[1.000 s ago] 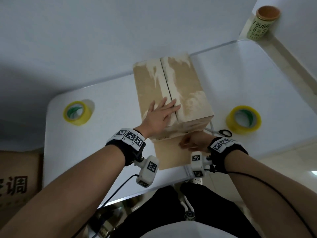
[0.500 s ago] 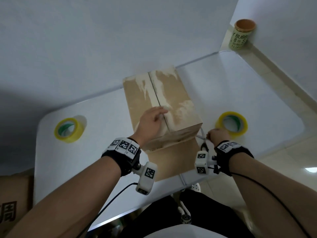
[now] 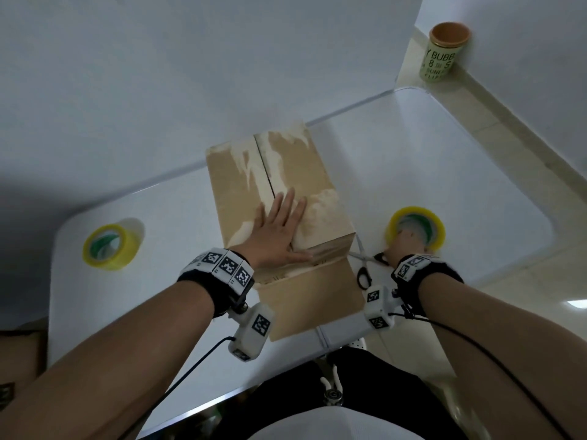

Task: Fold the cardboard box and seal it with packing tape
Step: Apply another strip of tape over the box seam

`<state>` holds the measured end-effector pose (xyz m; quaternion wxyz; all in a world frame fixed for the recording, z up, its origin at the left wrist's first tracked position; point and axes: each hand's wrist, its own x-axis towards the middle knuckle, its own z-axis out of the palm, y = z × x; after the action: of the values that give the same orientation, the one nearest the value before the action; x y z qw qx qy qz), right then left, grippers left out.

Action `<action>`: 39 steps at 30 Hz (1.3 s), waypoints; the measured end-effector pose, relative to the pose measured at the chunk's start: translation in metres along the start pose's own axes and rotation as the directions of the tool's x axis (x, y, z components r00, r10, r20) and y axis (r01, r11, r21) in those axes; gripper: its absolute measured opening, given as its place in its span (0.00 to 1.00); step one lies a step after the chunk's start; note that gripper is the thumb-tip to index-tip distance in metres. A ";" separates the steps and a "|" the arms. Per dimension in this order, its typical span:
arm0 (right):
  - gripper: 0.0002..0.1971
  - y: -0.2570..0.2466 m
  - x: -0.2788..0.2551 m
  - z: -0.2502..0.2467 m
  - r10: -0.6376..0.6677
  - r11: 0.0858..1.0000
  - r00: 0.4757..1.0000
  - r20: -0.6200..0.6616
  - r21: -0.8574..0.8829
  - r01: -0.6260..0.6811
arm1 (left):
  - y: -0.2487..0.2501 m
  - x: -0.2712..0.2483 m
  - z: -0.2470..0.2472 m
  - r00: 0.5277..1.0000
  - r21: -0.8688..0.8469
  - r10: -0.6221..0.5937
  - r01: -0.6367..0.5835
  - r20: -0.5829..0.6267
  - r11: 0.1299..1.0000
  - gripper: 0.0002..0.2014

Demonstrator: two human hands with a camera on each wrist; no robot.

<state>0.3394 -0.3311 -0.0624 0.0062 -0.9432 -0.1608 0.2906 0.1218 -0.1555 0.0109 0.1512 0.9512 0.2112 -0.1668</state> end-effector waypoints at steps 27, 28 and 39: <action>0.07 -0.113 -0.086 -0.174 -0.583 0.471 0.744 -0.326 0.611 0.637 | 0.014 0.009 -0.129 0.874 -0.957 -0.438 -0.092 -0.210 0.276 0.18; 0.07 -0.119 -0.093 -0.174 -0.614 0.477 0.731 -0.297 0.599 0.644 | 0.013 0.007 -0.131 0.869 -0.955 -0.443 -0.098 -0.219 0.279 0.19; 0.08 -0.147 -0.129 -0.146 -0.703 0.593 0.692 -0.162 0.403 0.697 | 0.005 -0.029 -0.134 0.844 -0.911 -0.454 -0.092 -0.285 0.402 0.11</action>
<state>0.2752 -0.2189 0.1450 0.3284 -0.7753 -0.4486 0.2996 0.1338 -0.1221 0.1434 0.5567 0.6962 0.4041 0.2052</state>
